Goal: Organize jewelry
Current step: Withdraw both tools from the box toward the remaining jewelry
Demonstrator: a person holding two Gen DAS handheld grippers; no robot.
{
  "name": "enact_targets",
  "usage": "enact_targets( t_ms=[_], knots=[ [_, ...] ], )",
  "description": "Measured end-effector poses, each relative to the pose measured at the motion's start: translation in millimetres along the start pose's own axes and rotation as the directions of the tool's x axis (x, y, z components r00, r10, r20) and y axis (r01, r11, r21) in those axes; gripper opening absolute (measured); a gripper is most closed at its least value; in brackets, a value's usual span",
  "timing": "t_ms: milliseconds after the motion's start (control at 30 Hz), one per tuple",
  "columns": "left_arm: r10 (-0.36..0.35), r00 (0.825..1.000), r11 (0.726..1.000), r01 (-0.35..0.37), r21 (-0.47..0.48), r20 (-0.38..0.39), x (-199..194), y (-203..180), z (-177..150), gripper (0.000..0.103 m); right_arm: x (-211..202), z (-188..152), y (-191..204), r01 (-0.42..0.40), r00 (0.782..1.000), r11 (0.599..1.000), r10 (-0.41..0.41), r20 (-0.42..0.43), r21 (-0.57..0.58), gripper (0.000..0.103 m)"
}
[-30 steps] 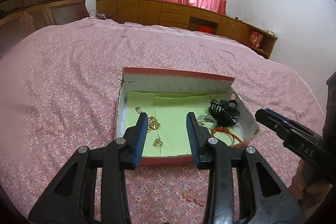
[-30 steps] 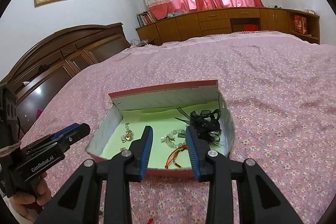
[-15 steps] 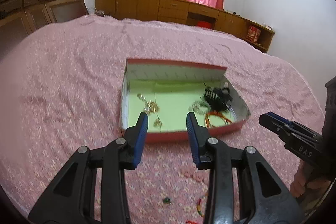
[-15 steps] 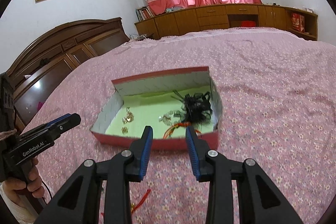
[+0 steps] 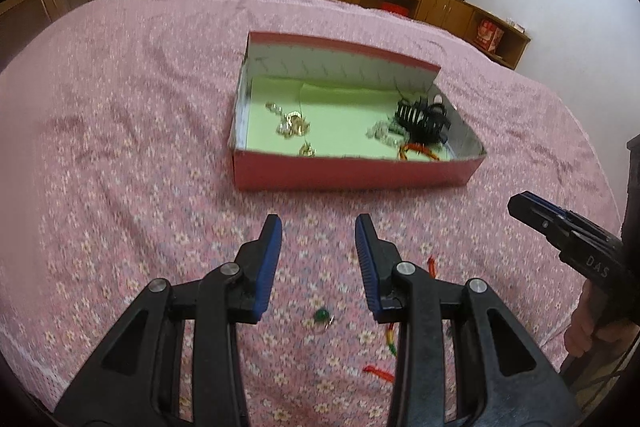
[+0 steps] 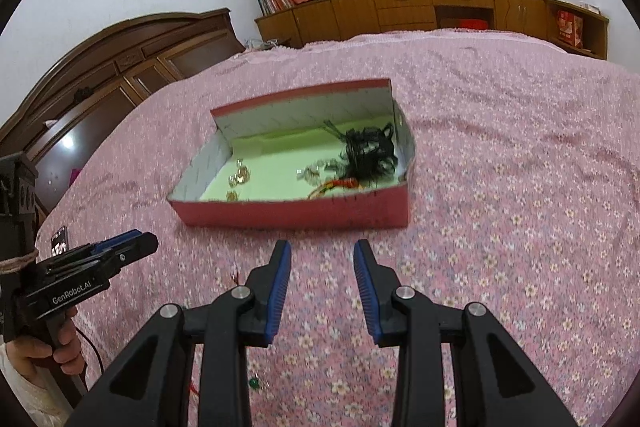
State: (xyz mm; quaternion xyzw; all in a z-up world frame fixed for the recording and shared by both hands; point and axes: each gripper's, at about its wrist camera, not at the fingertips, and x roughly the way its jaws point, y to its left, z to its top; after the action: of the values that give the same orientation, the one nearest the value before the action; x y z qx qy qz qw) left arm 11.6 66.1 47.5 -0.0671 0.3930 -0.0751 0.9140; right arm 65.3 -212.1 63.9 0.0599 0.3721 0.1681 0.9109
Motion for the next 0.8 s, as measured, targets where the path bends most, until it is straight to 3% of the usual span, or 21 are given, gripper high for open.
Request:
enact_targets(
  t_ms=[400, 800],
  knots=[
    [-0.006, 0.995, 1.000, 0.008, 0.023, -0.100, 16.8, -5.0, -32.0, 0.029, 7.5, -30.6, -7.4, 0.015, 0.996, 0.999, -0.012, -0.090, 0.029, 0.035],
    [-0.006, 0.992, 0.996, 0.017, 0.086, -0.127, 26.9, -16.0, -46.2, 0.028, 5.4, -43.3, -3.2, 0.009, 0.991, 1.000, -0.006, -0.133, 0.027, 0.035]
  ],
)
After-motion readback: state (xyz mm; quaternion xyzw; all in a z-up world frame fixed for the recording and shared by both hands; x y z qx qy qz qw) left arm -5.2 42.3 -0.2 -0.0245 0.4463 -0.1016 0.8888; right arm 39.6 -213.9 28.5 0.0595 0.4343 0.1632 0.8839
